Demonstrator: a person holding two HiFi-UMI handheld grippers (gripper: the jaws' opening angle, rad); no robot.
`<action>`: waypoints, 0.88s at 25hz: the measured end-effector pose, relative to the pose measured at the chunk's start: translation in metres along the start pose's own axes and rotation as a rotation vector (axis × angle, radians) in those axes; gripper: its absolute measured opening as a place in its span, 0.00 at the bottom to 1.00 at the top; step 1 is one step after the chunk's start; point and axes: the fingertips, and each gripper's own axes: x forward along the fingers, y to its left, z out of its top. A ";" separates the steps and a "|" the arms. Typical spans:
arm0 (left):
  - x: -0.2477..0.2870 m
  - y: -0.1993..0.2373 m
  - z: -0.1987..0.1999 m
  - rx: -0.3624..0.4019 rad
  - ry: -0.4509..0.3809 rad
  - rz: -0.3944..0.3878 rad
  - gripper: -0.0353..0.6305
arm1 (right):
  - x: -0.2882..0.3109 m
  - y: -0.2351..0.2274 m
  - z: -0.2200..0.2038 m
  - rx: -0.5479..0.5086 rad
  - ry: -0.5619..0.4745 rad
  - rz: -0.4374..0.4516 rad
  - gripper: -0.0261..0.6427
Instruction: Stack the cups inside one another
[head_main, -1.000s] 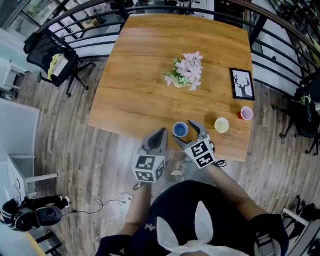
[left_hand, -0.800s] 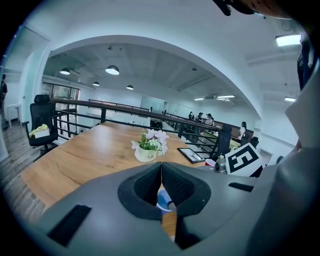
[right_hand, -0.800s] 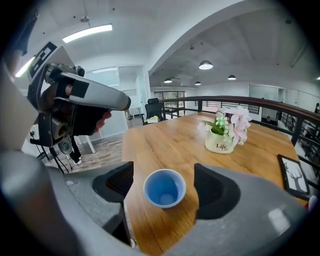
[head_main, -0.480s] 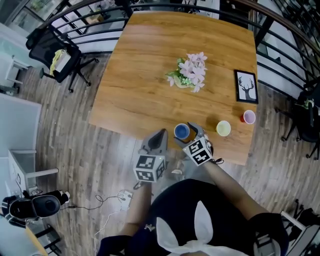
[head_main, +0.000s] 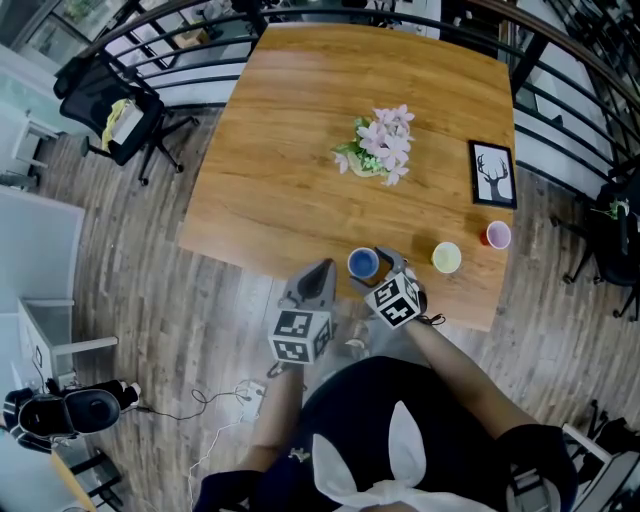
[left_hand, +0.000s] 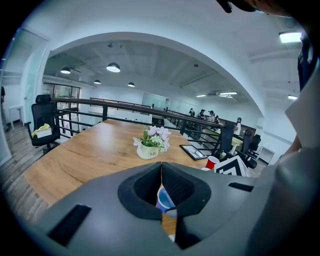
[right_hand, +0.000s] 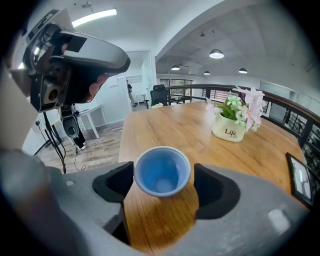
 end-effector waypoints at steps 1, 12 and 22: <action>0.000 -0.001 0.000 0.002 0.002 -0.001 0.08 | 0.000 0.000 0.000 -0.002 0.003 0.002 0.60; -0.007 -0.002 -0.005 0.009 0.012 0.006 0.08 | -0.003 0.001 0.001 -0.010 -0.007 0.001 0.56; -0.008 -0.013 -0.010 0.017 0.026 -0.011 0.08 | -0.029 -0.008 0.019 0.013 -0.067 -0.032 0.56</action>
